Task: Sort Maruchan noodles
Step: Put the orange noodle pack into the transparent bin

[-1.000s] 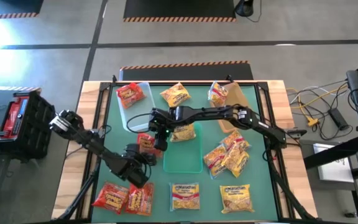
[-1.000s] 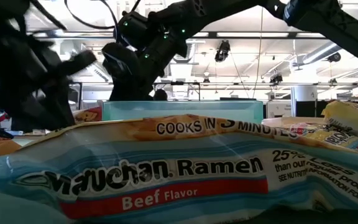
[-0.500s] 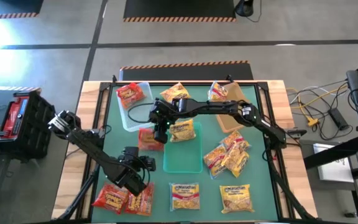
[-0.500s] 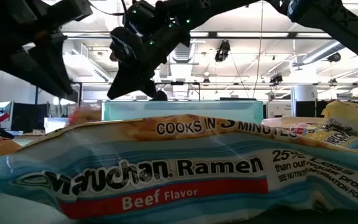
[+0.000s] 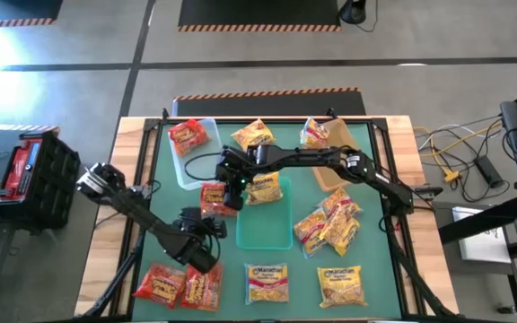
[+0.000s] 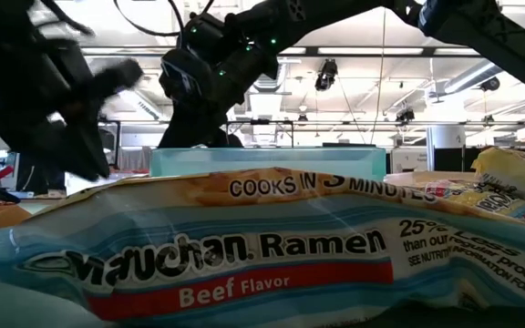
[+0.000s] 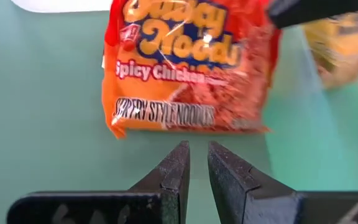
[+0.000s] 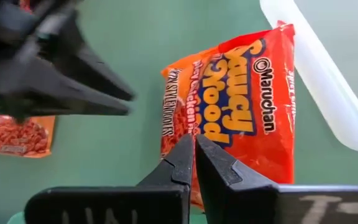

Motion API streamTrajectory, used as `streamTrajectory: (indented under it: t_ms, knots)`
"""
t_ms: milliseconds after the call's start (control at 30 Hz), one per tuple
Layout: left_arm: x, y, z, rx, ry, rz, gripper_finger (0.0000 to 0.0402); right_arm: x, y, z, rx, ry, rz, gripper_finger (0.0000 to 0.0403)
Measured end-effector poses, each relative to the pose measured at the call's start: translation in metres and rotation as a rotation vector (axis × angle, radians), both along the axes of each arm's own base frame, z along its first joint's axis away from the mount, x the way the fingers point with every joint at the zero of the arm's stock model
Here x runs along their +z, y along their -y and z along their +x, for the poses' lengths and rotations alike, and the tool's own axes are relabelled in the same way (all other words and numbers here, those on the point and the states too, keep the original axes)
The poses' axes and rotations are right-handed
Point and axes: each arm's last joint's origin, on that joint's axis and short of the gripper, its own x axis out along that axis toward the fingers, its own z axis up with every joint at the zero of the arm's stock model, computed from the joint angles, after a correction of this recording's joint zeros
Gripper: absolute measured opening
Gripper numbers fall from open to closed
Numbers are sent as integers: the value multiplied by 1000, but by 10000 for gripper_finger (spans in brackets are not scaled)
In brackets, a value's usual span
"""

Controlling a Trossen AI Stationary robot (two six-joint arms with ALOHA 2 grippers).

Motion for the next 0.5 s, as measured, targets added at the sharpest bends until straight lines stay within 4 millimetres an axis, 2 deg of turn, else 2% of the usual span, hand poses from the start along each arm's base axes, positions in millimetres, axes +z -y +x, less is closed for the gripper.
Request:
streamTrajectory:
  t_ms: [233,500]
  knots:
    - [-18,-23,-1,61,14,53,40,4,5,-5,-8,-31,0,34]
    - [-27,-24,2,33,-10,95,40,4,5,-5,6,-30,-9,75]
